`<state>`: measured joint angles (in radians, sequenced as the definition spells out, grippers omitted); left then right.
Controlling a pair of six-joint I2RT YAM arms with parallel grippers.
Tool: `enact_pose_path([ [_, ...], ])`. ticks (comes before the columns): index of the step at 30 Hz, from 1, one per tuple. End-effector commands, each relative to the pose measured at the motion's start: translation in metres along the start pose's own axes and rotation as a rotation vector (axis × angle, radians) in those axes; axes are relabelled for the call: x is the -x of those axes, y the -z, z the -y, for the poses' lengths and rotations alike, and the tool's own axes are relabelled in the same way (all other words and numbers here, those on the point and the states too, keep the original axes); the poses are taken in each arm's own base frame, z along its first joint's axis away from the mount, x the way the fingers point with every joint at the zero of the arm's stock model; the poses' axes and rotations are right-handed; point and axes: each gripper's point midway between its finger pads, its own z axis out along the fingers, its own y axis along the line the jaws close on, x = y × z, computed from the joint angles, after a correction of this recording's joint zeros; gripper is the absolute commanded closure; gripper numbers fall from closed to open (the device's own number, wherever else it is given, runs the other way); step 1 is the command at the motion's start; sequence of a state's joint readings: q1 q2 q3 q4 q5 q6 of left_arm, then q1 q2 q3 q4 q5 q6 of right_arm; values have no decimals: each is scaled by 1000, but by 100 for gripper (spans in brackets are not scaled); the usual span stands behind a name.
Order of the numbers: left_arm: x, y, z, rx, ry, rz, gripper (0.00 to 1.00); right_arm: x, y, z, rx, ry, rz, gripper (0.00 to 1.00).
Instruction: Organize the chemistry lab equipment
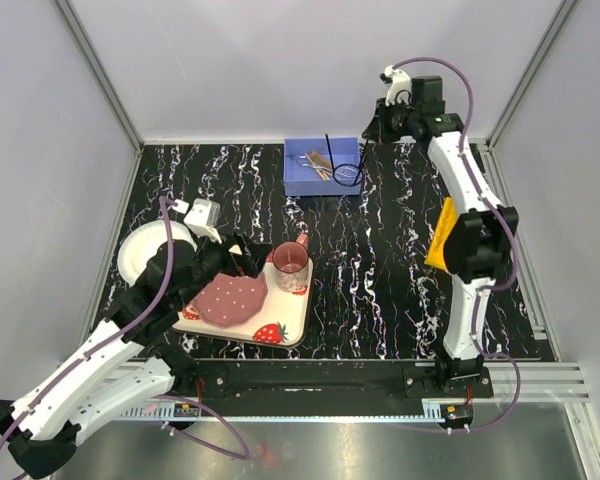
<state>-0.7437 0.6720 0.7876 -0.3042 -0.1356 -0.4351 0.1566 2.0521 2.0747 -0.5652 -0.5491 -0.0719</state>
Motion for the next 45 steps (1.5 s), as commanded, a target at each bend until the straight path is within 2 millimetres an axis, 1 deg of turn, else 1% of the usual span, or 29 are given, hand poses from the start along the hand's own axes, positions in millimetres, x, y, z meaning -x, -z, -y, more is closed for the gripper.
enact_pose_path([
  [1, -15, 3, -33, 149, -21, -38, 1, 49, -24, 18, -160, 45, 132, 100],
  [4, -18, -1, -38, 174, -23, -56, 1, 53, -47, 30, -210, 47, 162, 100],
  [5, -19, -3, -40, 180, -25, -62, 1, 46, -57, 40, -238, 42, 155, 100],
  [6, -20, -5, -40, 184, -29, -68, 1, 55, -61, 40, -241, 51, 186, 100],
  [8, -22, -10, -43, 195, -37, -87, 1, 46, -78, 48, -255, 42, 184, 100],
  [9, -24, -11, -43, 200, -41, -99, 1, 51, -82, 47, -248, 52, 206, 100],
  [13, -24, -15, -47, 221, -60, -128, 1, 30, -114, 59, -280, -6, 204, 100],
  [18, -23, -14, -52, 237, -56, -129, 1, 9, -133, 70, -294, -17, 183, 99],
  [21, -23, -13, -53, 238, -50, -128, 1, 2, -138, 70, -281, -15, 171, 93],
  [24, -21, -11, -52, 233, -42, -127, 1, 7, -132, 65, -271, 24, 169, 73],
  [25, -17, -10, -49, 227, -41, -120, 1, 31, -115, 54, -260, 45, 206, 60],
  [27, -12, -6, -47, 219, -38, -109, 1, 55, -90, 43, -259, 143, 225, 45],
  [28, -9, -4, -44, 207, -36, -101, 1, 85, -61, 24, -239, 191, 272, 35],
  [29, -6, -3, -43, 202, -35, -93, 1, 96, -45, 15, -231, 220, 283, 16],
  [30, -4, -2, -41, 195, -34, -85, 1, 95, -30, 10, -225, 251, 251, 7],
  [31, 0, 0, -39, 183, -30, -73, 1, 112, 0, -17, -156, 299, 276, 1],
  [32, 2, 2, -37, 176, -28, -64, 1, 112, 14, -28, -122, 327, 262, 0],
  [33, 4, 3, -36, 170, -23, -58, 1, 92, 24, -31, -93, 338, 185, 0],
  [34, 6, 6, -34, 157, -18, -49, 1, 101, 55, -57, -27, 371, 206, 0],
  [35, 8, 7, -32, 150, -10, -42, 1, 95, 69, -65, -9, 377, 190, 0],
  [36, 9, 9, -30, 140, -5, -38, 1, 69, 71, -65, 6, 343, 122, 0],
  [37, 10, 11, -28, 129, -1, -36, 1, 78, 106, -80, 1, 364, 166, 0],
  [38, 12, 14, -26, 120, 6, -25, 1, 75, 118, -83, -15, 367, 177, 0],
  [39, 13, 16, -27, 120, 9, -22, 1, 50, 118, -77, -36, 319, 133, 0],
  [40, 15, 20, -25, 115, 13, -14, 1, 58, 149, -83, -102, 321, 184, 0],
  [41, 14, 22, -25, 116, 20, -16, 1, 45, 154, -79, -129, 284, 163, 0],
  [42, 14, 24, -26, 116, 25, -17, 1, 48, 178, -84, -165, 239, 203, 0],
  [44, 14, 28, -26, 117, 34, -14, 1, 39, 203, -61, -206, 133, 229, 0],
  [45, 15, 29, -25, 114, 36, -11, 1, 43, 223, -65, -212, 59, 281, 0],
])
